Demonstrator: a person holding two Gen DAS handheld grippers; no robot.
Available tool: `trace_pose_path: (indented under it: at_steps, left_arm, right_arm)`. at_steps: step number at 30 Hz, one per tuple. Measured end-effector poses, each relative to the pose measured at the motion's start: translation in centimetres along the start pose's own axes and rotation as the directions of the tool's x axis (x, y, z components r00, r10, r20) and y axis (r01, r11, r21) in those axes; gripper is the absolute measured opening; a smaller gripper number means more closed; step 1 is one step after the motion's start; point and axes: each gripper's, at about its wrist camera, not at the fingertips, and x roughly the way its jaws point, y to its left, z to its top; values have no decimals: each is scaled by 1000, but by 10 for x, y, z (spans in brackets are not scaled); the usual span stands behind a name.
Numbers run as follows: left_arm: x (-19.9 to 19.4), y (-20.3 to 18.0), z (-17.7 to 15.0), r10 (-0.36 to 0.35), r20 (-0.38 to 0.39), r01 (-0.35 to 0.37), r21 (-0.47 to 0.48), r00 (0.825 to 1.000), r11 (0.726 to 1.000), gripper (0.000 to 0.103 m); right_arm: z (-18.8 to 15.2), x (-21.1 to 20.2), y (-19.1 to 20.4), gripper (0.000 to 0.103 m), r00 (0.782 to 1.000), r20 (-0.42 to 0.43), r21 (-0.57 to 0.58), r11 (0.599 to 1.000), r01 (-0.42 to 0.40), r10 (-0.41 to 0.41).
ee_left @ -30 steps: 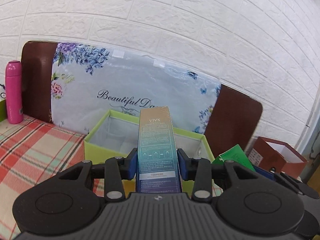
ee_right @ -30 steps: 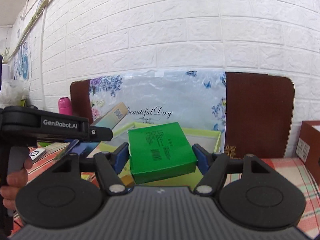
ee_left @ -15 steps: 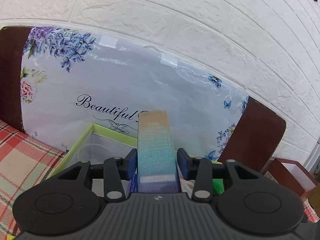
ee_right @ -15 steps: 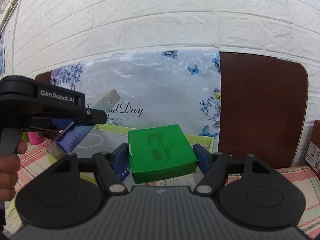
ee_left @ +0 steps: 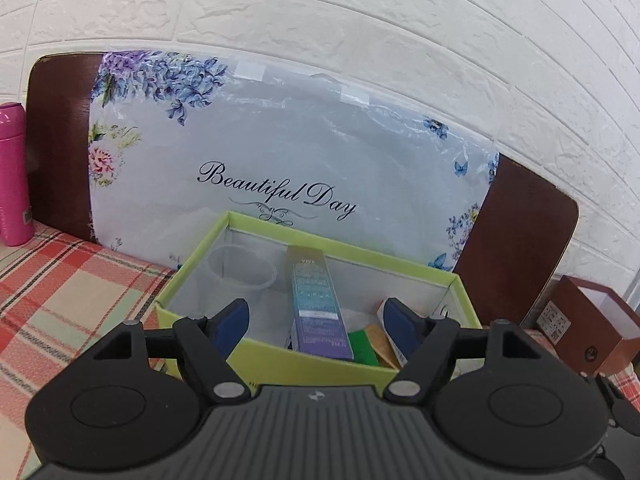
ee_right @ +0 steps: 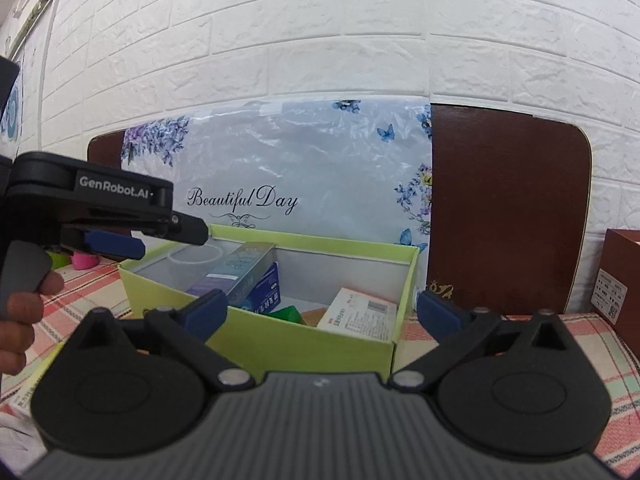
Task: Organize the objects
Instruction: 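Lower both boxes into the lime-green box and open both tools, then return to the pile and grasp the yellow medicine box with left tool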
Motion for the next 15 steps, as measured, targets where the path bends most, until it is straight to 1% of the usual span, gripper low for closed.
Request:
trace_pose_path:
  at_steps: [2, 8, 15]
  left_arm:
    - [-14, -6, -4, 24, -24, -23, 16, 999, 1000, 77]
    - [-59, -21, -29, -5, -39, 8, 55, 999, 998, 77]
    - [-98, -34, -56, 7, -53, 0, 120, 999, 993, 77]
  right_arm:
    - [1, -17, 1, 103, 1000, 2, 20, 1000, -16, 16]
    - [-10, -70, 7, 103, 1000, -1, 69, 997, -30, 30]
    - [-36, -113, 11, 103, 999, -35, 132, 991, -27, 32]
